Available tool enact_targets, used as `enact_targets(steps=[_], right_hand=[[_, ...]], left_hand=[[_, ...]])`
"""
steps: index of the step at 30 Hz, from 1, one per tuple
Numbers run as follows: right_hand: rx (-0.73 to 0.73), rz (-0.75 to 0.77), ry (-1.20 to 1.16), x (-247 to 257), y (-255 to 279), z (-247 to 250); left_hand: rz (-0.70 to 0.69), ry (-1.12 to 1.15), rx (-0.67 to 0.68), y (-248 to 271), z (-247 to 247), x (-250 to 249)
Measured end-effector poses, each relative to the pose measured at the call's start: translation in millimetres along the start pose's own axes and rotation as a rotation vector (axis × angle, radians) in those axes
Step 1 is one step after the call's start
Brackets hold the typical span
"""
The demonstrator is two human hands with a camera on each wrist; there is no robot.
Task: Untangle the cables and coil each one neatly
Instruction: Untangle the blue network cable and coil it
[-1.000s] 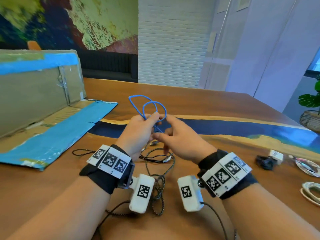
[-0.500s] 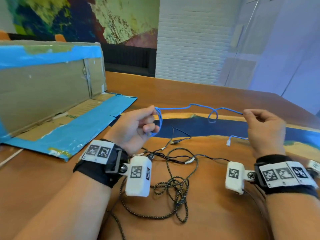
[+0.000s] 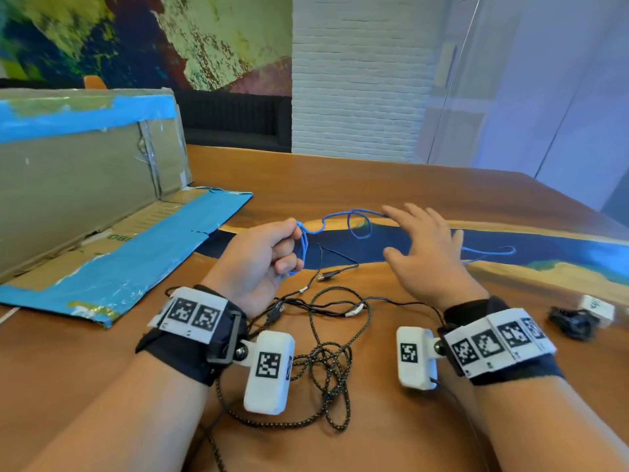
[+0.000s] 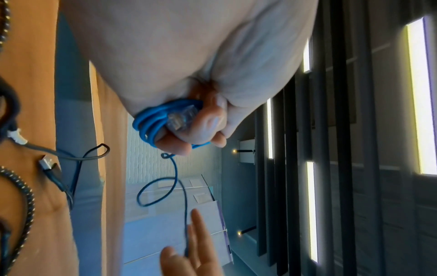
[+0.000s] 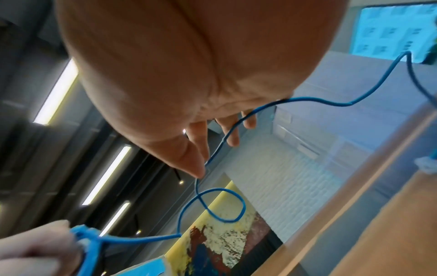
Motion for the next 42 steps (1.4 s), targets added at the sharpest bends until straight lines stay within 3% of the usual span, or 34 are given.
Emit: enact_targets(steps=[5,8,11,17,22,26,29,34,38,42], right_hand=[[-0.15,0.309,-0.317,52,24,11],[-0.031,0.378,-0.543,62,31,3],[0.09,0.35,-0.702,61,31,-8],[0.166,0.232,-0.906,60,37,-11],[0.122,0.108,-0.872,63,36,-19],[0.23,0.051,-0.755,65,37,-27],[0.314,0.085,-0.614,69,39,-30],[0.368,0.31,-0.308,86,50,-27],[0.375,0.305,-0.241,82,51,-23],[0.421,0.301,-0.315,81,56,-19]], left_hand=[[0.011,-0.058,0.049,10,-16,5],[0.036,-0.036,0.14,16,-27,8],[0.08,0.077,0.248,22,-34,8],[0.092,0.404,0.284,21,-31,-2],[0.03,0.63,0.289,19,-31,-8],[-0.061,0.729,0.267,24,-36,-13],[-0.142,0.664,0.215,24,-37,-11],[-0.178,0.366,0.076,18,-33,-5],[-0.167,0.159,0.076,19,-38,2],[-0.249,-0.059,0.006,14,-27,-3]])
Point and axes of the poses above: each hand's wrist, its own y-axis away from the middle knuckle, its own z-axis out of the back of the hand, x = y × z, the point moved 5 cm from there along -y, towards the middle knuckle, and after that the axes turned 5 degrees about y, right-handed, at the moved point
